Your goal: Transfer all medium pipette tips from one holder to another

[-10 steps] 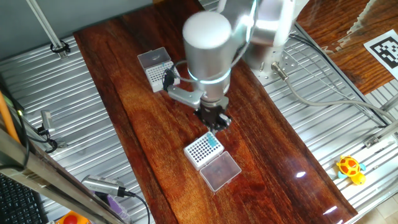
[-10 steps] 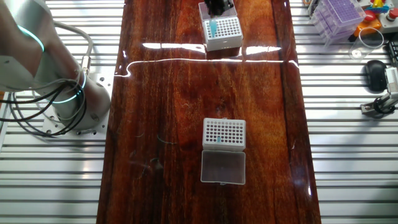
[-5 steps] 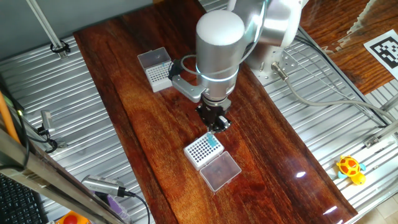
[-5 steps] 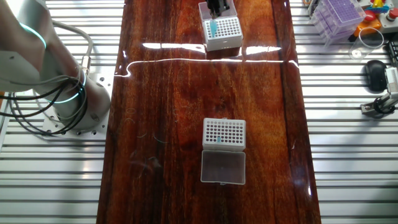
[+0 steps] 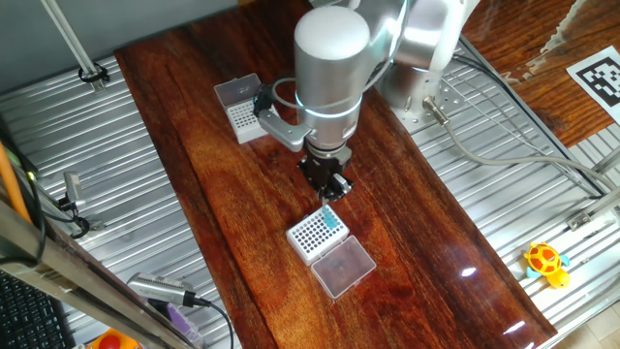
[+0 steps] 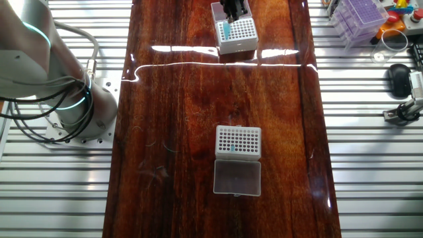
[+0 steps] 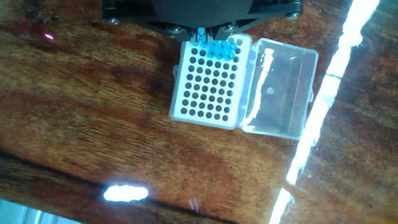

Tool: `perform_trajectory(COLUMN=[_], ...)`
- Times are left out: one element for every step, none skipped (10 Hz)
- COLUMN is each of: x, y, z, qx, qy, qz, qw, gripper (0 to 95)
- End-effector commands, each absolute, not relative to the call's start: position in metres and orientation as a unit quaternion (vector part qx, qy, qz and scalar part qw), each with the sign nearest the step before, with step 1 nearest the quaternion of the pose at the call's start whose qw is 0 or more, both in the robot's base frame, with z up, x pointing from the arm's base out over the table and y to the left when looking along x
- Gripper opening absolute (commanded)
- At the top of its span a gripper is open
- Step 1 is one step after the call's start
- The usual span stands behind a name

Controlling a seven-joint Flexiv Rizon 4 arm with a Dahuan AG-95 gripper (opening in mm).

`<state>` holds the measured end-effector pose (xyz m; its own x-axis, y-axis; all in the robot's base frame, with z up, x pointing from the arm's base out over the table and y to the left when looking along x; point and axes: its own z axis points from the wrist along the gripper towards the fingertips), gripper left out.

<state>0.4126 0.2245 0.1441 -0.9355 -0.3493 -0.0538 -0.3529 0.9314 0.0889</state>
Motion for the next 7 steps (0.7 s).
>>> perform_trajectory(x=[0.416,0.419,0.420,0.420,0.420,0.420,0.420], y=[0.226,0.226,0.227,0.227,0.228,0.229,0.231], z=[0.141,0.140,0.138,0.137,0.136,0.135,0.130], qx=[-0.178,-0.177,-0.176,-0.176,-0.176,-0.175,-0.172], qy=[0.983,0.983,0.983,0.983,0.983,0.983,0.984], qz=[0.048,0.048,0.048,0.049,0.049,0.049,0.048], qw=[0.019,0.019,0.019,0.020,0.021,0.021,0.023], gripper=[0.0,0.0,0.0,0.0,0.0,0.0,0.0])
